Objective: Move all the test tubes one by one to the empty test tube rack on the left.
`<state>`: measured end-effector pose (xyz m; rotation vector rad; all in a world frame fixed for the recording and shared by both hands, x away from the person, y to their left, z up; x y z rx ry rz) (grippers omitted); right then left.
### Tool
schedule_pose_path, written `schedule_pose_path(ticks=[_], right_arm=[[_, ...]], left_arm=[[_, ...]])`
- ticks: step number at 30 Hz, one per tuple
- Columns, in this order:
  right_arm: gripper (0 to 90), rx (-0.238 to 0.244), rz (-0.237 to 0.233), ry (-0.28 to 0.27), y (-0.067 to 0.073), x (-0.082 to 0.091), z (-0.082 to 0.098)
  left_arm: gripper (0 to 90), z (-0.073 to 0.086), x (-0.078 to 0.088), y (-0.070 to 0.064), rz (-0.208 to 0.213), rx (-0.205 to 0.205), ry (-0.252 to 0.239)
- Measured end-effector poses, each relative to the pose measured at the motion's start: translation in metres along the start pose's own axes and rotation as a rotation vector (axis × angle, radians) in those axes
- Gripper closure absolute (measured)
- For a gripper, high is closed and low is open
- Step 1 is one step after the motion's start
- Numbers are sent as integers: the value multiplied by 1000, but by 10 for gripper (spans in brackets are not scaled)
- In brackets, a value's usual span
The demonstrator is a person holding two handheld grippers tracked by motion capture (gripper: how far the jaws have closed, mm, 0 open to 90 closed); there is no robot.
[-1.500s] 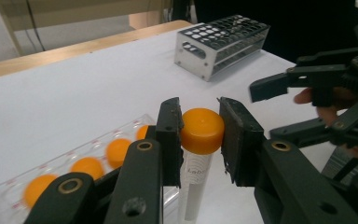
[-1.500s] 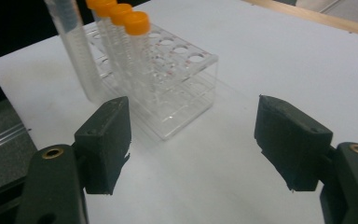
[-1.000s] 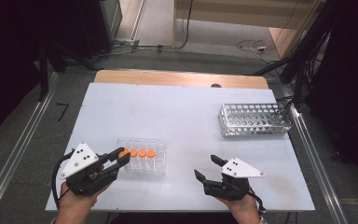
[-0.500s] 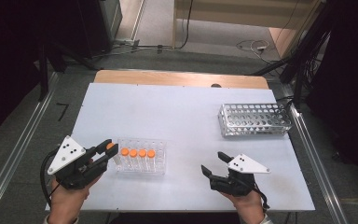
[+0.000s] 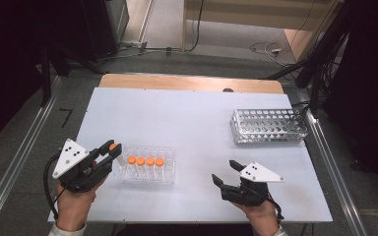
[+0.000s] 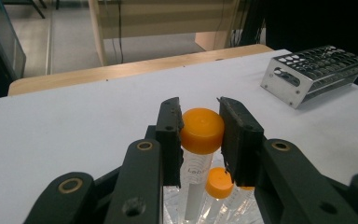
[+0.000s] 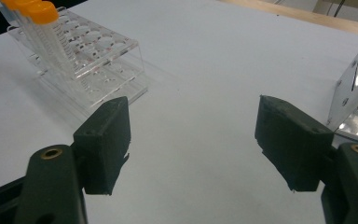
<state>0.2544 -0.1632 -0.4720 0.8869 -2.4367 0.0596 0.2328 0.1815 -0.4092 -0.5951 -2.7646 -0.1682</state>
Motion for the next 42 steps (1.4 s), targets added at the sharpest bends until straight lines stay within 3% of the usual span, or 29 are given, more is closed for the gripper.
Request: schedule_pose_path(ticks=[17, 20, 36, 42], right_arm=[[251, -1, 1, 5, 0, 0, 1], [251, -2, 0, 4, 0, 0, 0], [251, -3, 4, 3, -2, 0, 0], [251, -6, 16, 4, -6, 0, 1]], left_arm=[[685, 17, -13, -6, -7, -11, 36], [610, 18, -14, -6, 3, 2, 40], [575, 18, -13, -7, 15, 27, 29], [463, 19, -14, -8, 16, 40, 33]])
Point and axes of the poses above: each handheld gripper's, and its own axes: x roughly backward along the jaws, z roughly out of its underside, y roughly to its left, the point moved 6 cm from there along -x, roughly forward along the jaws, and after that the axes turned 8 degrees about -x, right-handed, at the moved point
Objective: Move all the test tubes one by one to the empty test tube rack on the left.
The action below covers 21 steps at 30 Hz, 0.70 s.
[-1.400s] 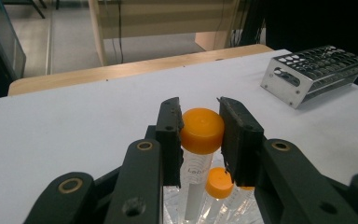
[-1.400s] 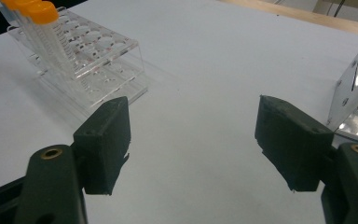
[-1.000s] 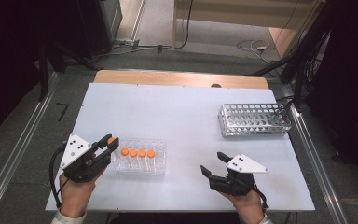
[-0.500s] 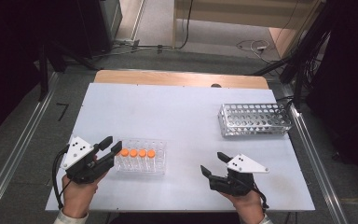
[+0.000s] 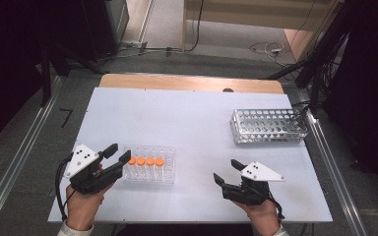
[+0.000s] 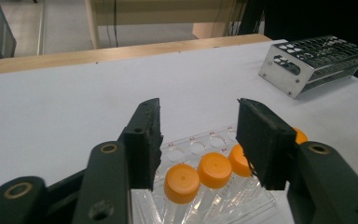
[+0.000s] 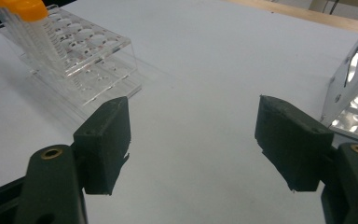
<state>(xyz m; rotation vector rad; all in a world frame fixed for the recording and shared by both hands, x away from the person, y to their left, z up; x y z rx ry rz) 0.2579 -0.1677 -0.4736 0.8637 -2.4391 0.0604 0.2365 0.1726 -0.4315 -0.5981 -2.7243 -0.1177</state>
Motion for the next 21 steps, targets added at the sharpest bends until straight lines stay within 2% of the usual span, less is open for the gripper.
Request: schedule_pose_path(ticks=[7, 21], right_arm=[[251, -12, 22, 0, -9, 0, 0], [251, -30, 52, -12, -23, 5, 0]], left_arm=[[340, 2, 0, 0, -12, 16, 8], [321, 5, 2, 1, -20, 18, 10]])
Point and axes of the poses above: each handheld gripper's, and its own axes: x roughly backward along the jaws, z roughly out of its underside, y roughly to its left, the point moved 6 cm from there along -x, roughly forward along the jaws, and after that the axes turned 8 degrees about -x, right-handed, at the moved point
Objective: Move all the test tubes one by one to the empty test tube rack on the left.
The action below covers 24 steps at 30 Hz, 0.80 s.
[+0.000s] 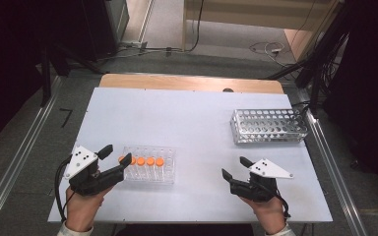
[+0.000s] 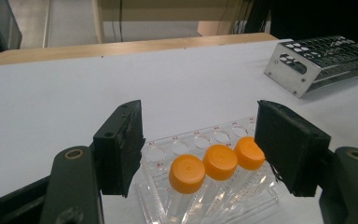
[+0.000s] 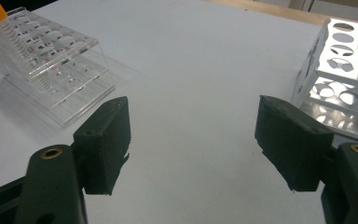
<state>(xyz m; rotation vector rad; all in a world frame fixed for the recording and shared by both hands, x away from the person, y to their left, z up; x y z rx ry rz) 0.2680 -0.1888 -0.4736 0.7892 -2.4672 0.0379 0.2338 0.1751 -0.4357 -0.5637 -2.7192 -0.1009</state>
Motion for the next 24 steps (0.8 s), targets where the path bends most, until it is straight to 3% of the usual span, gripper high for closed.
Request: schedule_pose_path(ticks=[15, 24], right_arm=[[251, -17, 27, -10, -12, 5, 0], [250, -36, 62, -22, -28, 11, 1]], left_arm=[[305, 3, 3, -1, -1, -2, -2], [292, 8, 8, 4, -16, 8, -2]])
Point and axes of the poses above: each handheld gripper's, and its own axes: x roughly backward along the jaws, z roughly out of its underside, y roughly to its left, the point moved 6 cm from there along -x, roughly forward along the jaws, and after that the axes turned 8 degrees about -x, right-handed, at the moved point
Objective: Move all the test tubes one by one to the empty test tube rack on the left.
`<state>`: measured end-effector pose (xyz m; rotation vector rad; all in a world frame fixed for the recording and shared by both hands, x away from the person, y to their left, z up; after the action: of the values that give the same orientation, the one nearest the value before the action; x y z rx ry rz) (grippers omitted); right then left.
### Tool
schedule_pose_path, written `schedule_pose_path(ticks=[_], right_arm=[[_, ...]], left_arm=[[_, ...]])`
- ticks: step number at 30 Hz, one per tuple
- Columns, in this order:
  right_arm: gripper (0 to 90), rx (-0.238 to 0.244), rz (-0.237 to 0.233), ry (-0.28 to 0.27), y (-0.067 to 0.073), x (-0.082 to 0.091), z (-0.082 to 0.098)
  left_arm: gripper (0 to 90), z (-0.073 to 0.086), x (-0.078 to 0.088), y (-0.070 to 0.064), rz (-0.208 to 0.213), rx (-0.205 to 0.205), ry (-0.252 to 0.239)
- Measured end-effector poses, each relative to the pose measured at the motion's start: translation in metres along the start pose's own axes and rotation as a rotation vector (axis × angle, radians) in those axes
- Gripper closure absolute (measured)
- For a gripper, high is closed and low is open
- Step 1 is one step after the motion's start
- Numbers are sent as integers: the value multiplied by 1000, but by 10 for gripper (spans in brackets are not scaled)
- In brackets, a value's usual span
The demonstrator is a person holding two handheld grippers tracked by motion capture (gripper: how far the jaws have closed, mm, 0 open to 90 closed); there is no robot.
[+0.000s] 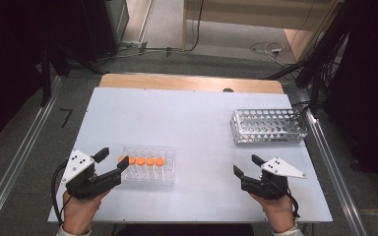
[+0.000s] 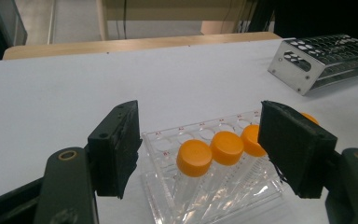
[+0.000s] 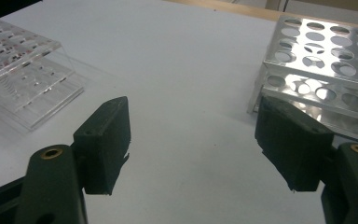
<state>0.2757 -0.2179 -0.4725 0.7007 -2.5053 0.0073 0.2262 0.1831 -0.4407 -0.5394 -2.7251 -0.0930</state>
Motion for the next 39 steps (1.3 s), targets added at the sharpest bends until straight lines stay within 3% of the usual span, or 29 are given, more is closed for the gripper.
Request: schedule_pose_path(ticks=[9, 30, 39], right_arm=[[248, -19, 31, -6, -13, 3, 0], [238, -49, 89, -15, -41, 11, 3], [238, -75, 126, -25, -59, 19, 7]], left_arm=[[284, 5, 7, 10, -17, 18, -15], [252, 23, 11, 32, -81, 31, 15], [250, 34, 10, 47, -133, 29, 35]])
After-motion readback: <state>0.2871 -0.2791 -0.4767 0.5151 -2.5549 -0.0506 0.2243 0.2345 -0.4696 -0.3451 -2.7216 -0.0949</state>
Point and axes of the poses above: each handheld gripper's, and its own axes: x roughly backward along the jaws, z roughly out of its underside, y roughly to its left, the point moved 6 cm from there along -x, roughly forward along the jaws, and after that the axes turned 8 degrees about -x, right-handed, at the moved point
